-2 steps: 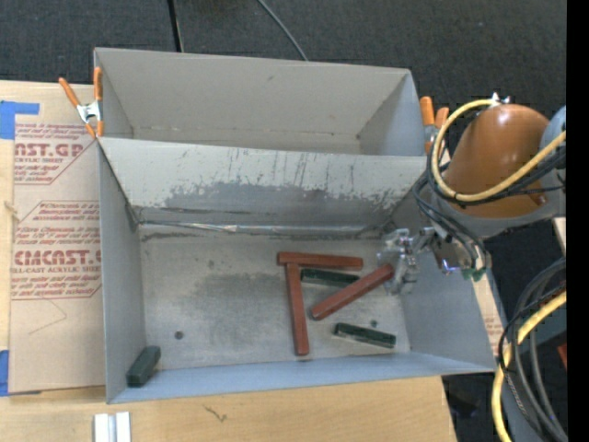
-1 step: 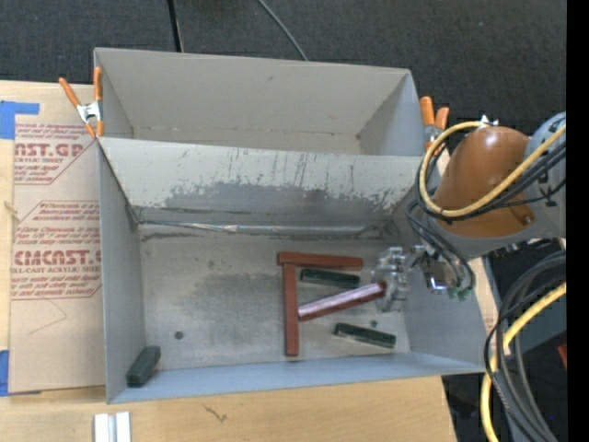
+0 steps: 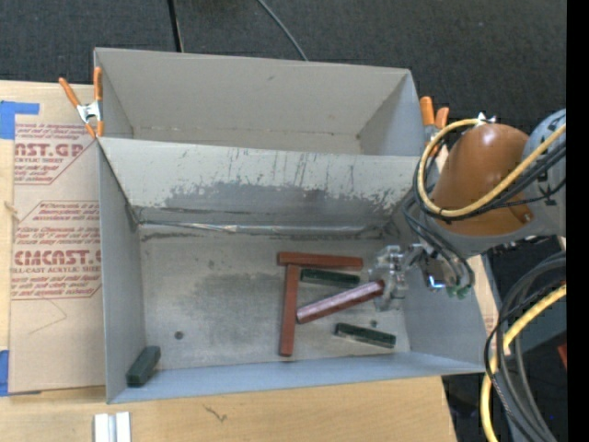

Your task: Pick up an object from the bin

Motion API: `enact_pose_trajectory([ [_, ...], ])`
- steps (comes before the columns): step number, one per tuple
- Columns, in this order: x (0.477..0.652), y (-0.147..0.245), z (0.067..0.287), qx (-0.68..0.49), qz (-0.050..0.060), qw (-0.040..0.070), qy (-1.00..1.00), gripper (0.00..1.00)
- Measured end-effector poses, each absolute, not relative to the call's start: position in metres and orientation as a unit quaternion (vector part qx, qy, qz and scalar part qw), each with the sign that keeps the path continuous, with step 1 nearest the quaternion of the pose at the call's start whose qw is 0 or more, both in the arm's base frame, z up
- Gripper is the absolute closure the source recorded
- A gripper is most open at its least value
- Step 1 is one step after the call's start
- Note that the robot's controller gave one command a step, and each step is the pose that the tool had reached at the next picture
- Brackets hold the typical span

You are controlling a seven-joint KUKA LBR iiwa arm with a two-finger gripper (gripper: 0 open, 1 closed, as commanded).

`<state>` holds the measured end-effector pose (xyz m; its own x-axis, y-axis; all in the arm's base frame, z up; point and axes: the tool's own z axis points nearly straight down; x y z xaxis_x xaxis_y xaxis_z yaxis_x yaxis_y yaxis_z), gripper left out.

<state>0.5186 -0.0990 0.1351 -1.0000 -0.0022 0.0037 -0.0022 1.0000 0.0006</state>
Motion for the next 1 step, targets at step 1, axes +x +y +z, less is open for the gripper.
enact_pose_trajectory([
  [1, 0.5241, -0.1133, 0.1413, 0.058, -0.001, -0.002, -0.998, 1.0],
])
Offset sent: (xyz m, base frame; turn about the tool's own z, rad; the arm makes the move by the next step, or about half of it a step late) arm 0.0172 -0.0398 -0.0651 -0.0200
